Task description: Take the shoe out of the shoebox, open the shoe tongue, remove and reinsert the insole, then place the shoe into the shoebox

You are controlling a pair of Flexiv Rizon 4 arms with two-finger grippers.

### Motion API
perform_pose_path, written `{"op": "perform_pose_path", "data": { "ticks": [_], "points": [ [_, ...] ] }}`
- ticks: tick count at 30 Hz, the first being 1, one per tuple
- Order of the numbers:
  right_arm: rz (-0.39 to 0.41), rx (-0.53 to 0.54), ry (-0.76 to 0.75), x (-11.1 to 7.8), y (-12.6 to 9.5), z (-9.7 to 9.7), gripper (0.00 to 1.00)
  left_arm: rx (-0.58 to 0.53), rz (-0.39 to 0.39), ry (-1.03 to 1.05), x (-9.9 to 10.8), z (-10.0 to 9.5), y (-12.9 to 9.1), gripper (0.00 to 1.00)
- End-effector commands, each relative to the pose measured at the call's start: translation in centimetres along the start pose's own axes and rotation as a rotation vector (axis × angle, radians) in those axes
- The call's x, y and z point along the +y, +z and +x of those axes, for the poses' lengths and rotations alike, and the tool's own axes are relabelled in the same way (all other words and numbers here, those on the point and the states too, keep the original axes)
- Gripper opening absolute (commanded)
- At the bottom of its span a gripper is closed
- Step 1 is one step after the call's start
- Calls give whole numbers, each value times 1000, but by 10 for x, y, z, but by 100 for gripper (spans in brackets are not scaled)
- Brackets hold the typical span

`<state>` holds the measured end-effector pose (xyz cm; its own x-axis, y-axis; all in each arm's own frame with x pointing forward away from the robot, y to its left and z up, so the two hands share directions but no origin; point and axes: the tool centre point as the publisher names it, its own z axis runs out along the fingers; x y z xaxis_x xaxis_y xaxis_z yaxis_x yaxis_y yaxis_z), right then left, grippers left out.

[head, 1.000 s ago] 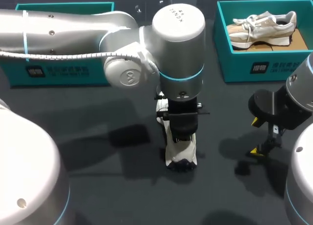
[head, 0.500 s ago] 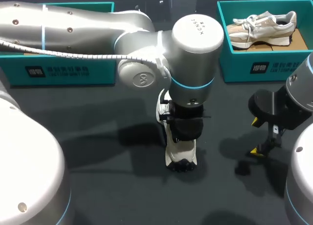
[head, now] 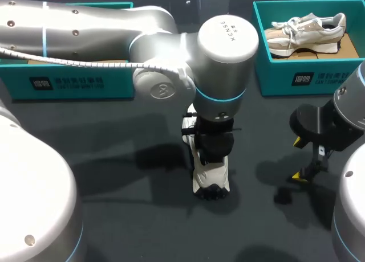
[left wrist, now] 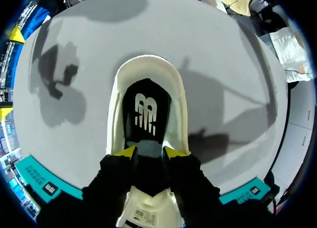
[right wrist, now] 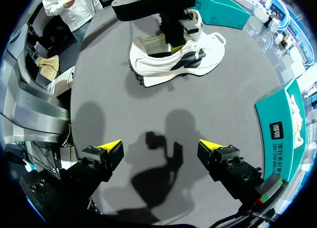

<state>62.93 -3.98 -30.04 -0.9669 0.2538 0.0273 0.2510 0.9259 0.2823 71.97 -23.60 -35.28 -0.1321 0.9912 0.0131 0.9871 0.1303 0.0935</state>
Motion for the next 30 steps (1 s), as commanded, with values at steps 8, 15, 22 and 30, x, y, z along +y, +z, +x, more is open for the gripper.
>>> {"op": "perform_pose_path", "data": {
  "ticks": [8, 15, 22, 30],
  "points": [
    [-1, -4, -1, -1, 0, 2, 100, -31, 8, 12, 5, -1, -3, 100],
    [-1, -4, -1, -1, 0, 2, 100, -82, 80, 24, 18, 2, -1, 100],
    [-1, -4, -1, -1, 0, 2, 100, -105, 100, 18, 24, 3, -7, 100],
    [-1, -4, -1, -1, 0, 2, 100, -132, 144, 1, 37, 3, -16, 100]
  ]
}}
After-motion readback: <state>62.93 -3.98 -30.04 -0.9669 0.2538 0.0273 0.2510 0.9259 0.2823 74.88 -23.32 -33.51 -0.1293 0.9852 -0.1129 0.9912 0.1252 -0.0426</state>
